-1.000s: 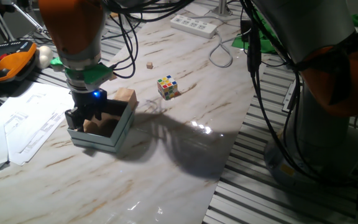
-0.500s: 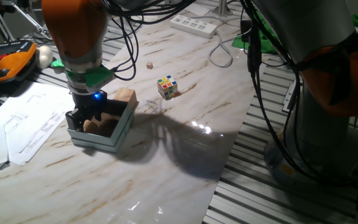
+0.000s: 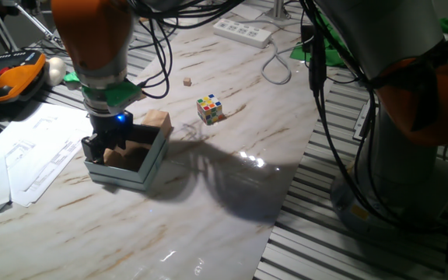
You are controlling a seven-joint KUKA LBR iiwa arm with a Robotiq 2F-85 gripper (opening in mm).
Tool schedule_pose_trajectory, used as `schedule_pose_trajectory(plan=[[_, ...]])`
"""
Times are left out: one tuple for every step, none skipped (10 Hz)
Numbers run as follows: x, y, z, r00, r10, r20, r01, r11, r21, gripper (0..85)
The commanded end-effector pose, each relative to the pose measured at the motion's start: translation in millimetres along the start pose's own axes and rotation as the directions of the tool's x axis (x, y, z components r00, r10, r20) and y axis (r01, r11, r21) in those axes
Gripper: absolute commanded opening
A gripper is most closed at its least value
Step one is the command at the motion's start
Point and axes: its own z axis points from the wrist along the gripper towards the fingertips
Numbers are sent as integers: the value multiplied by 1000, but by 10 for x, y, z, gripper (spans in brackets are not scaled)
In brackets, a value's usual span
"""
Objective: Take everything out of the gift box
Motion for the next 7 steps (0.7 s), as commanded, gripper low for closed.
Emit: schedule_pose_trajectory(plan=[[6,5,4,1000,-1,0,1,1000,-1,680],[13,11,4,1000,1,-2,-1,1000,-1,680],[14,11,5,1000,-1,0,1,1000,-1,680],[-4,0,-19,1000,-6,-7,6,1000,8,680],[9,10,-41,1000,1,-17,0,1000,3,680],[55,33,-20,1000,8,-11,-8,1000,1,680],[101,54,13,1000,14,0,-14,1000,2,680]])
